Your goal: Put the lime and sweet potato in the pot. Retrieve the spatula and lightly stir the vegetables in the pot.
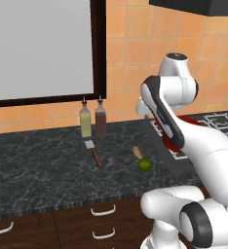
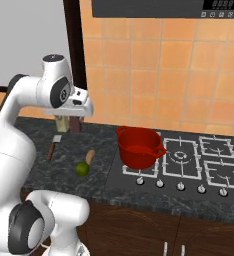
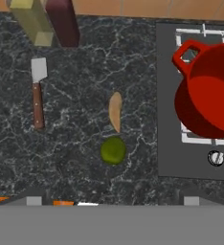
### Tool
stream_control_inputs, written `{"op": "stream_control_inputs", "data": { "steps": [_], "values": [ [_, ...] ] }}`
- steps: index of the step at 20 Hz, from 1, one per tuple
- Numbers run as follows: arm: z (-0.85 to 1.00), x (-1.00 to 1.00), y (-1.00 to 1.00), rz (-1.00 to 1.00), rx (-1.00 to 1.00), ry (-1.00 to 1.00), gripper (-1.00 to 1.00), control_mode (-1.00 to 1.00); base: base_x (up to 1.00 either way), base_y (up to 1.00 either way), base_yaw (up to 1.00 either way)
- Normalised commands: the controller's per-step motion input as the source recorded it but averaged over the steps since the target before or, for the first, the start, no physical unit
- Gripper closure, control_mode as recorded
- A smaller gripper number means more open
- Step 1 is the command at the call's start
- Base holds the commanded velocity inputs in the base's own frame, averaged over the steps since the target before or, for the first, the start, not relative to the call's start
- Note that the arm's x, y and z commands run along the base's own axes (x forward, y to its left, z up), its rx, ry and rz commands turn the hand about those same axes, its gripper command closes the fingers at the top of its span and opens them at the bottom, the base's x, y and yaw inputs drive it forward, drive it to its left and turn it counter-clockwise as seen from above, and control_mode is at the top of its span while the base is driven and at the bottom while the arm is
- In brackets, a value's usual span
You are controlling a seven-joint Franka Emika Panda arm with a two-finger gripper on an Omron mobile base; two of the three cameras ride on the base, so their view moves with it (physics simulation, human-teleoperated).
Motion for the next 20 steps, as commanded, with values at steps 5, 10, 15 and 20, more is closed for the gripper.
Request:
{"op": "stream_control_inputs", "data": {
  "steps": [5,10,15,20],
  "values": [
    [-0.51,0.0,0.0,0.0,0.0,0.18,-1.0,-1.0,0.0,0.0,0.0],
    [-0.71,0.04,0.0,0.0,0.0,0.13,-1.0,-1.0,0.0,0.0,0.0],
    [-0.74,0.05,0.01,0.0,0.0,-0.02,-1.0,-1.0,0.0,0.0,0.0],
    [-0.88,0.11,0.04,0.0,0.0,-0.11,-1.0,-1.0,0.0,0.0,0.0]
  ]
}}
